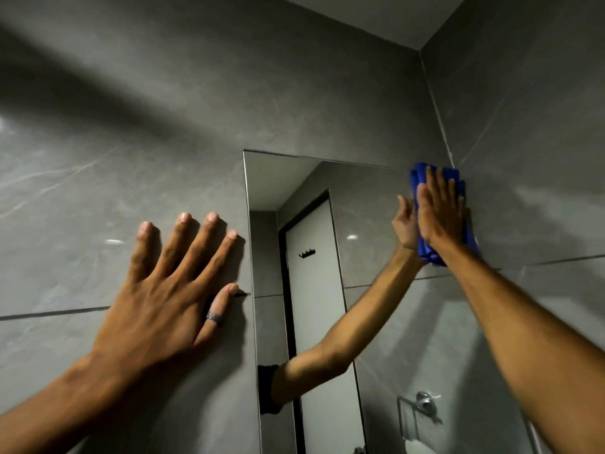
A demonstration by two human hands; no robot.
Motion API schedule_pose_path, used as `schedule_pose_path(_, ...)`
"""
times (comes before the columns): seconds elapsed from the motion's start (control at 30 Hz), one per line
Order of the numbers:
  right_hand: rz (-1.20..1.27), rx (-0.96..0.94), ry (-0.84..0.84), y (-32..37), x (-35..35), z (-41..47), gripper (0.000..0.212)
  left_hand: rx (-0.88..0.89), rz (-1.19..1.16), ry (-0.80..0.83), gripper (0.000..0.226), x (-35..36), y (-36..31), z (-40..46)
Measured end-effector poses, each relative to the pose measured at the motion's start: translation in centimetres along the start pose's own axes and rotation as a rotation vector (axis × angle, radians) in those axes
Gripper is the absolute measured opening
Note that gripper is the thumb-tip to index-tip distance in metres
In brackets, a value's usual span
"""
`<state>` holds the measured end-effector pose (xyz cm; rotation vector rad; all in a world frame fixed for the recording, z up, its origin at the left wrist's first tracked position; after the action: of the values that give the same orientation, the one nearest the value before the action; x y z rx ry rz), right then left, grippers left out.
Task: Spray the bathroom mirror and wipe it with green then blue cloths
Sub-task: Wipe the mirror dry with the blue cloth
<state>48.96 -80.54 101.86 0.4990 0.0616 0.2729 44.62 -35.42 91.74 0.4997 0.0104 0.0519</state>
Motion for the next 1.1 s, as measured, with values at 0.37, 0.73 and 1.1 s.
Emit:
schedule_pose_path(0.37, 0.002, -0.201, 0.007, 6.0, 2.3, -7.9, 0.069, -0.007, -0.021, 0.029, 0.074, 0.4, 0.0, 0.3)
schedule_pose_path(0.73, 0.043, -0.430, 0.167, 23.2, 4.7, -23.2, 0.061, -0.015, -0.100, 0.153, 0.075, -0.1, -1.2, -2.0)
schedule_pose_path(1.1, -0.003, -0.561, 0.147, 14.1, 4.0, -29.2, 0.061, 0.127, -0.122, 0.212, 0.077, -0.1, -3.0, -7.7)
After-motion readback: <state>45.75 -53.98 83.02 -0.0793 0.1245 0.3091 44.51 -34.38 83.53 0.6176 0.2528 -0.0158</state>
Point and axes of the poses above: each hand's wrist, its own z-axis towards the middle knuckle, its own x-axis out of the palm, y = z × x, the point moved 4 cm from there along z, towards the middle knuckle, and after that the axes turned 3 degrees about z, right-handed, at the moved point
